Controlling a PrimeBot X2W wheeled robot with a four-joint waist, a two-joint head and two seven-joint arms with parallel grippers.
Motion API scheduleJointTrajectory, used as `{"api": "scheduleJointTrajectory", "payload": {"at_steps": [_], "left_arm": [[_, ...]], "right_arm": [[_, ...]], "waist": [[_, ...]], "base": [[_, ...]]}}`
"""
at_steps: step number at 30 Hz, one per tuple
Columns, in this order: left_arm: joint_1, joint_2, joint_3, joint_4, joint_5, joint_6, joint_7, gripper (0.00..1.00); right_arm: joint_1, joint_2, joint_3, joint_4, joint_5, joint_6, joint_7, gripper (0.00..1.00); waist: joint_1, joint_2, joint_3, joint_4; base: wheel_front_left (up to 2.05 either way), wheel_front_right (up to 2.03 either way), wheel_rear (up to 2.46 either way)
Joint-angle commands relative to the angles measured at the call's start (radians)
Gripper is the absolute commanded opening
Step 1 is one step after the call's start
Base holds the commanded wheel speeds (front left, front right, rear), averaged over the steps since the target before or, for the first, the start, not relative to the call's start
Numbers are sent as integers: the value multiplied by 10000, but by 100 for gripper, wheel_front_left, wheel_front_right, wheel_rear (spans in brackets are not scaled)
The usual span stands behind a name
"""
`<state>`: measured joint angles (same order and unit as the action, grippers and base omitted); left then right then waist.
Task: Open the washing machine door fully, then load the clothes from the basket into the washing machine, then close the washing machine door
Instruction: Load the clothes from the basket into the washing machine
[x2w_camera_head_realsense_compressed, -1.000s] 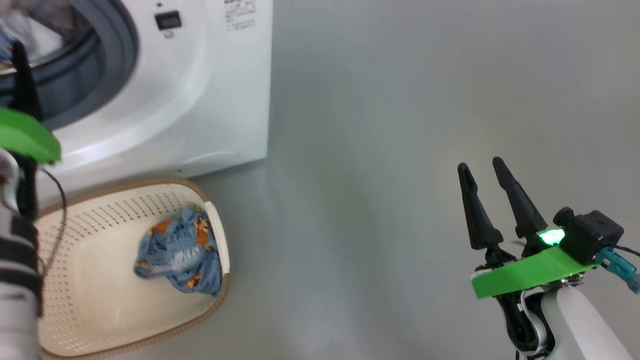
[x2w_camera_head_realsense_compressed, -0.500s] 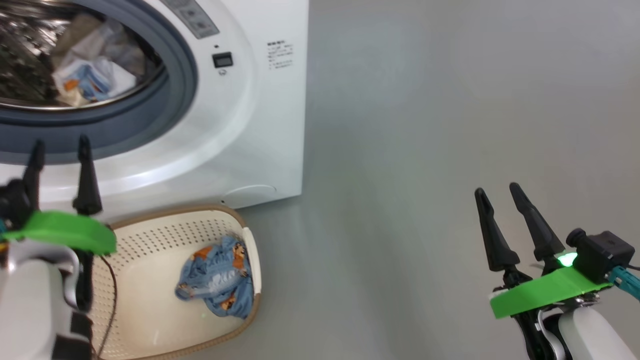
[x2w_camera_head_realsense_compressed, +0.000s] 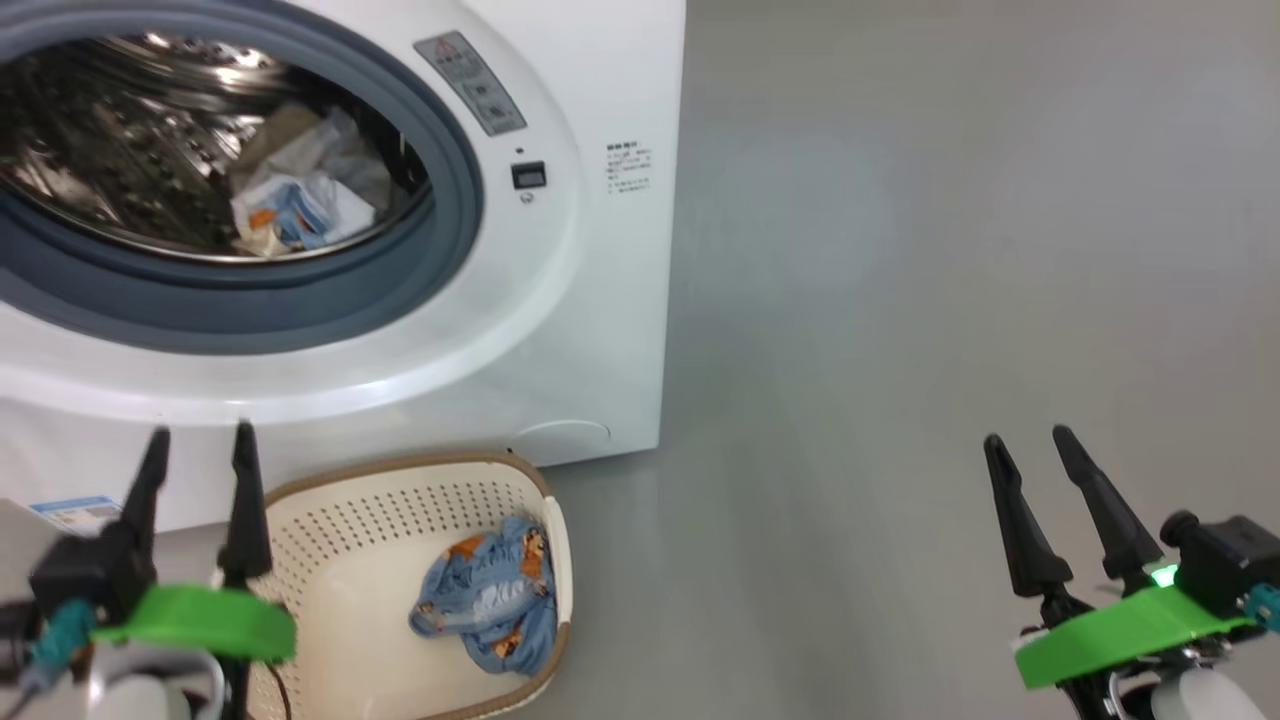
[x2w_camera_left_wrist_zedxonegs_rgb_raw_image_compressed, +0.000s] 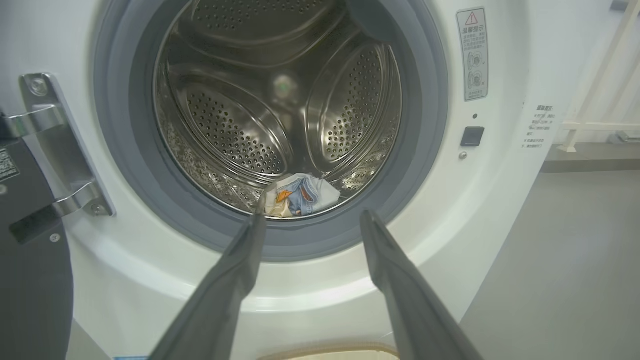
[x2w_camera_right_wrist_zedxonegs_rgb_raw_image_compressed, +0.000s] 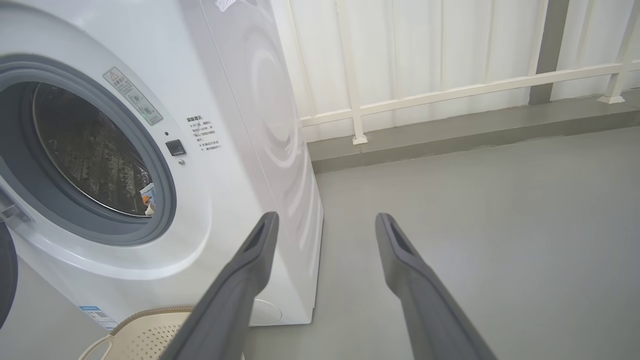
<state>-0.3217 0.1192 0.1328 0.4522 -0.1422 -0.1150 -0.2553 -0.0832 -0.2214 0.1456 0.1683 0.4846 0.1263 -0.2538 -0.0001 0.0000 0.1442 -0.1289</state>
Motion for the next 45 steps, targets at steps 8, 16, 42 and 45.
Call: {"api": "scheduleJointTrajectory", "payload": {"at_steps": [8,16,42,45], "left_arm": [[1475,-237,580,-1390,-49,-60,-64,100],[2486,-438,672,-2068,-6,-95,-64,100],[2411,-571,609,-1625,101,-141,-64,100],[2293,-578,550,-1377,59,-144,-64,100]], "right_arm": [[683,-250,-163,-329,67,44,-80,100],[1108,-232,-399,-428,60,44,-80,100],[659,-159,-181,-590,-16,44,-80,100],[505,-107,-134,-630,-46,44,-80,100]], "waist": [[1,0,-601,394],[1,0,-770,536],[1,0,47,312],[1,0,304,267]], "base": [[0,0,0],[0,0,0],[0,0,0],[0,0,0]]}}
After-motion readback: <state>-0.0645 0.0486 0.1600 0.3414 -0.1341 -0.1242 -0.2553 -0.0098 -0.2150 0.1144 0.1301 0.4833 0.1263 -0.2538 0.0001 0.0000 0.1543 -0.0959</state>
